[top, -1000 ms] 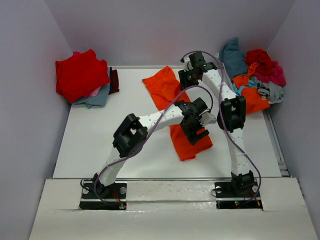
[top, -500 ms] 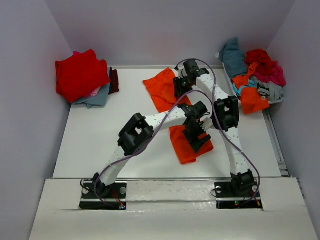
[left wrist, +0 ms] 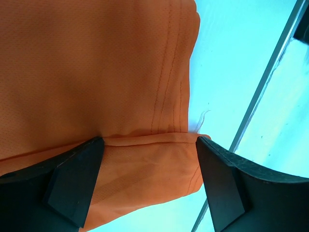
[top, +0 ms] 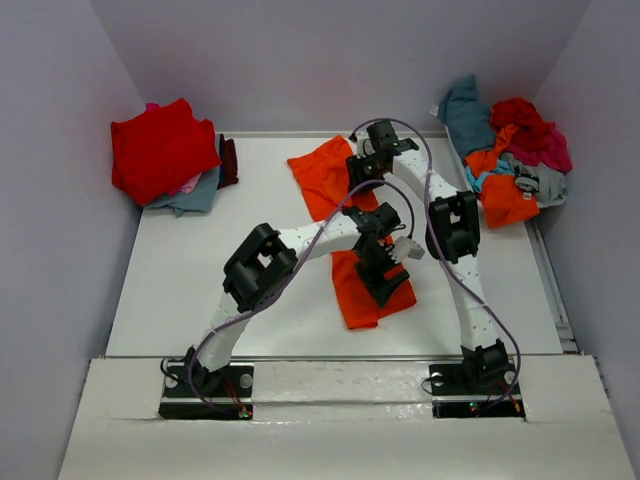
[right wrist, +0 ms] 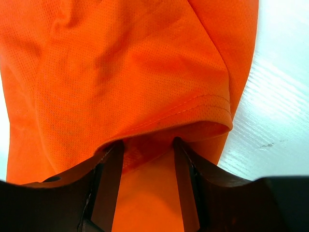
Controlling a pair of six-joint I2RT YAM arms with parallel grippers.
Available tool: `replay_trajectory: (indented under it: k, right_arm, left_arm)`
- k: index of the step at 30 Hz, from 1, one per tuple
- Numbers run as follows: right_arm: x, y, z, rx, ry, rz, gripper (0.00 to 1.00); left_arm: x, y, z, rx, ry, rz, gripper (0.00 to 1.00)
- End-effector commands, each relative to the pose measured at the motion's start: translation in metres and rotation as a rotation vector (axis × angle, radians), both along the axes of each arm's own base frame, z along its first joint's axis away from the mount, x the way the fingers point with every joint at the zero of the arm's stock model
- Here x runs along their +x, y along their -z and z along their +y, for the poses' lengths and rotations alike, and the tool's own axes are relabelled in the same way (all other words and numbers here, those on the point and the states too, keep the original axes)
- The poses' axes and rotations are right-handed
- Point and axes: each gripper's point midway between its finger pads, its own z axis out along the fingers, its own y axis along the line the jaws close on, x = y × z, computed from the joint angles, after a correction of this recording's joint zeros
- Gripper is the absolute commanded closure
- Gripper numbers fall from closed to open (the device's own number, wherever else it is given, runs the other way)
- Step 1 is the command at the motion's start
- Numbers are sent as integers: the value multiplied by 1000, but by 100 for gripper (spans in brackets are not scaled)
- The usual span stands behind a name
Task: Fold and stack the t-shirts
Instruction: Fold the tshirt
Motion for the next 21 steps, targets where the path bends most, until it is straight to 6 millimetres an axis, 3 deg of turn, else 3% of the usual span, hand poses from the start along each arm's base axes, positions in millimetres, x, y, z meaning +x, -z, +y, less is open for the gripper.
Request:
replay_trajectory:
  k: [1, 15, 21]
  right_arm:
    - [-7, 19, -27, -76, 44, 50, 48]
    - [-15, 21, -62, -164, 117, 70, 48]
    - [-15, 19, -76, -189, 133, 84, 48]
  left_arm:
    - [-9, -4, 28, 52, -2, 1, 10]
    - [-36, -1, 69, 95, 43, 15, 11]
    - [-67, -5, 79, 109, 164, 31, 11]
